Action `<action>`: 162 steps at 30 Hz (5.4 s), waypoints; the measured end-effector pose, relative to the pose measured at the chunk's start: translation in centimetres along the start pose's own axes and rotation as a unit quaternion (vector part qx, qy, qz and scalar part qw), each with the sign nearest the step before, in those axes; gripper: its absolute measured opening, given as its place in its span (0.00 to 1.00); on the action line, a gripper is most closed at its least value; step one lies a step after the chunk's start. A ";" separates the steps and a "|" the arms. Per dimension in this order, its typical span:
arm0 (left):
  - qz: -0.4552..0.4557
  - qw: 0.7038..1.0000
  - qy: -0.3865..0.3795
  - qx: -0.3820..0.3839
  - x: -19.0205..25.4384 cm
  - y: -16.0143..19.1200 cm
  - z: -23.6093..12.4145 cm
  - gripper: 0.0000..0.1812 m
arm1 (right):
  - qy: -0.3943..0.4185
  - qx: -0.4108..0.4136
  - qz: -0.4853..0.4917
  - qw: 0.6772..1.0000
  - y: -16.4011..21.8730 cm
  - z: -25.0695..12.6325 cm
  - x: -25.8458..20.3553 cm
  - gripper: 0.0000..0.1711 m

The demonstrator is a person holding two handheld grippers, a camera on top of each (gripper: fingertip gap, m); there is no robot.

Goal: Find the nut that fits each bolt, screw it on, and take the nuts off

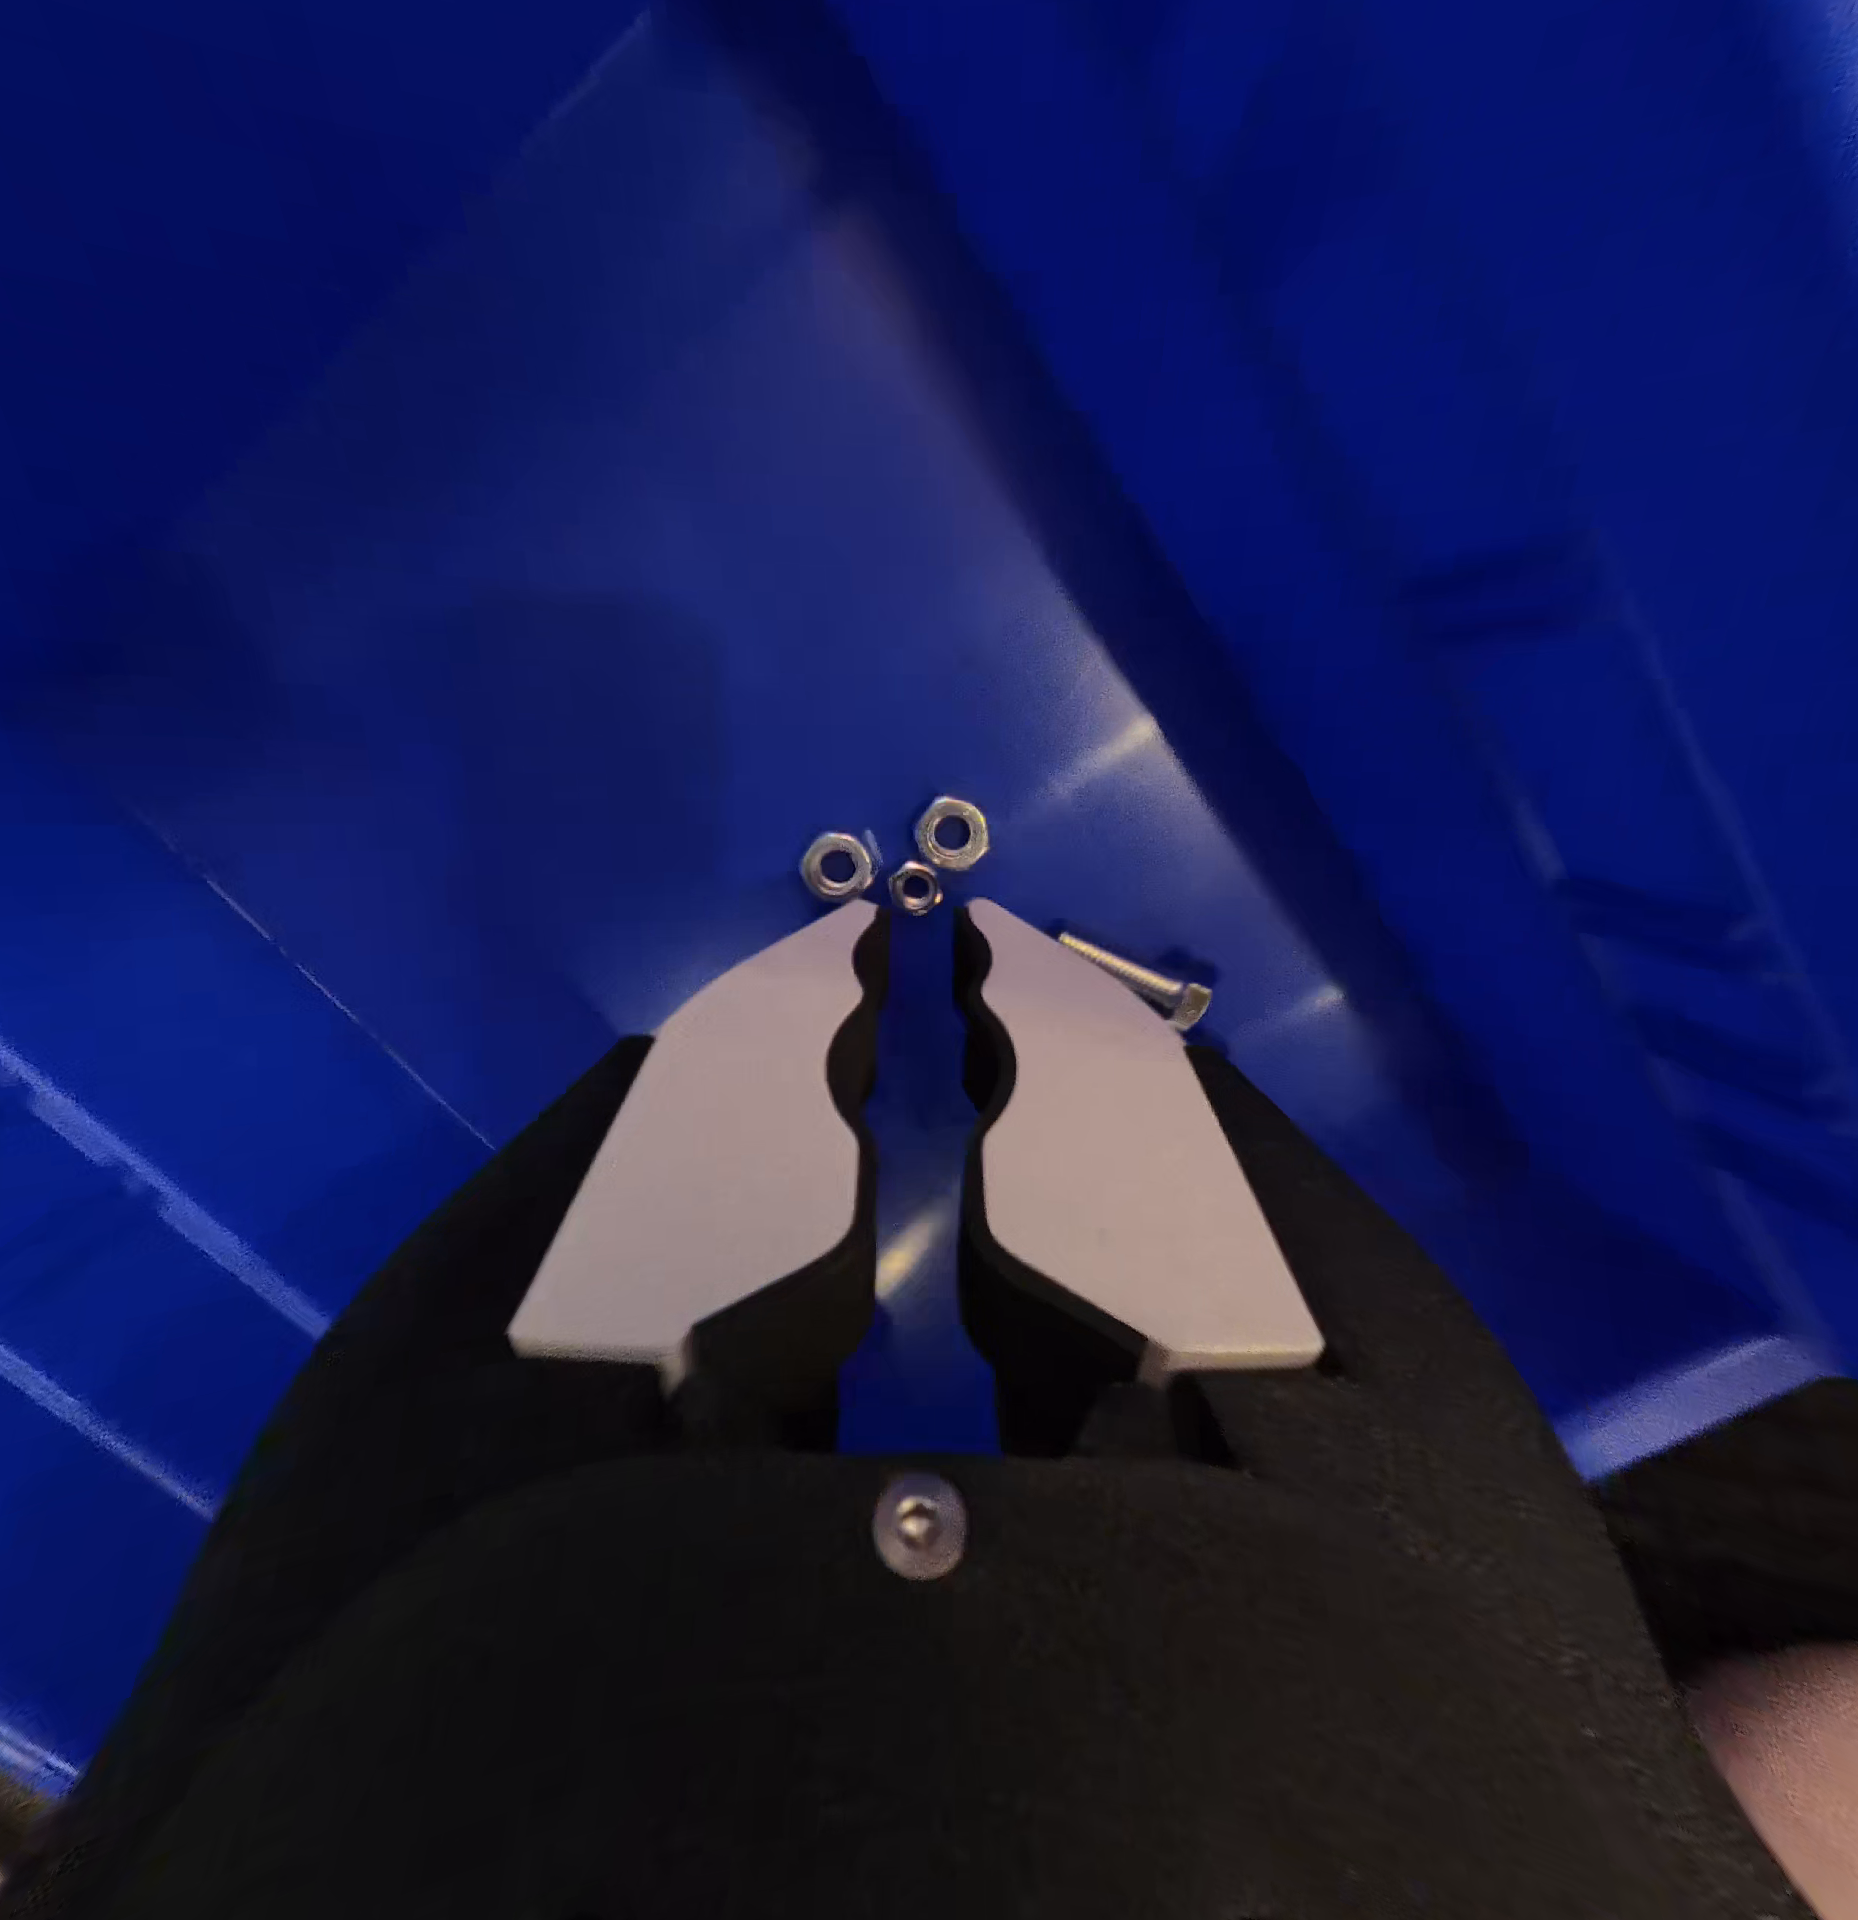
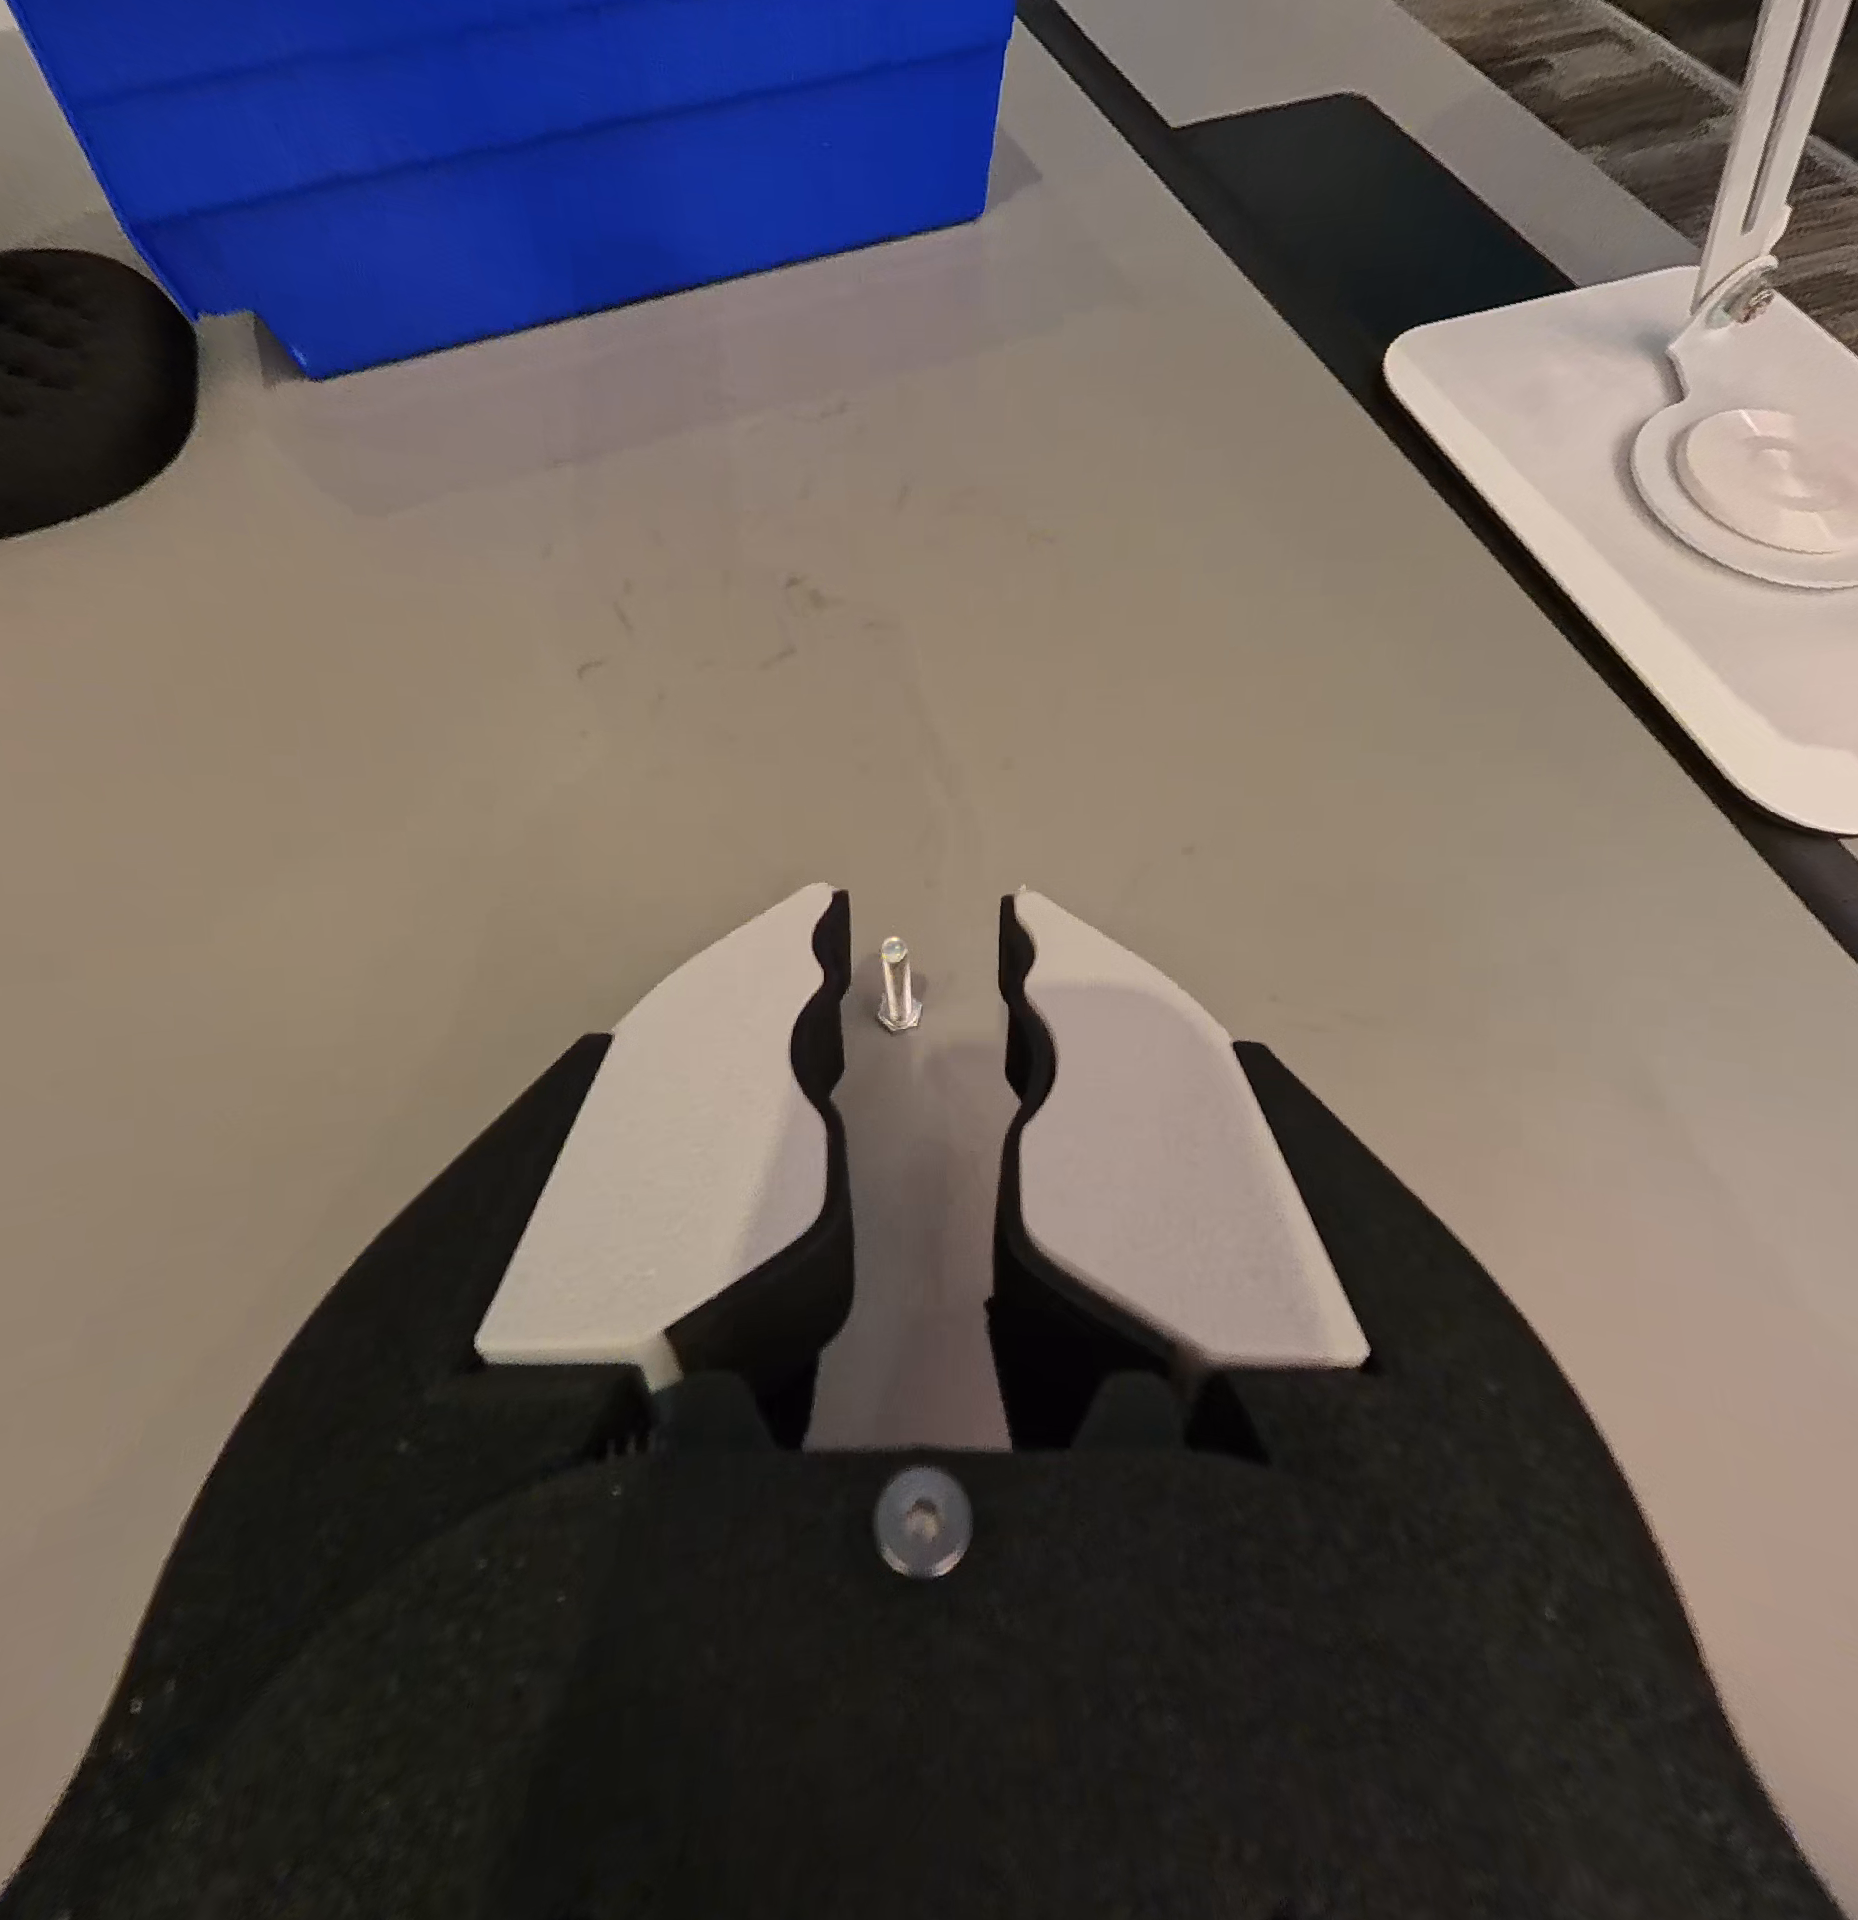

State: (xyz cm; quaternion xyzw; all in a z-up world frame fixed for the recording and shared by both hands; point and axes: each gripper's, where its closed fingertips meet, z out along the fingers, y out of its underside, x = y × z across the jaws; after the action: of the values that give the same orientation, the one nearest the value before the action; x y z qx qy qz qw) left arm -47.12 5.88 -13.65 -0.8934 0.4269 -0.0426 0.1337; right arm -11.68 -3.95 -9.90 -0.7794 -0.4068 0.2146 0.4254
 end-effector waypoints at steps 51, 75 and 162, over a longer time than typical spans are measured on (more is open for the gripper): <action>0.073 0.994 -0.036 0.078 -0.8 -0.7 -2.6 0.06 | -0.024 -0.013 -0.001 1.000 0.3 0.2 -0.7 0.16; 0.470 0.862 0.165 0.098 34.6 -12.9 4.4 0.05 | 0.046 -0.006 0.064 0.997 -0.2 -2.3 2.7 0.15; 0.116 0.817 0.413 0.386 25.9 -19.4 -12.2 0.02 | -0.234 -0.106 -0.174 0.951 2.6 -1.4 -9.8 0.12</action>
State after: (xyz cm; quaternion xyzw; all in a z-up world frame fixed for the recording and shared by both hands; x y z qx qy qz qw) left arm -18.51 -4.95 2.46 -0.6112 0.4909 -0.5528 0.2826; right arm -15.22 -13.46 -11.38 -0.6647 -0.6450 0.2694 0.2639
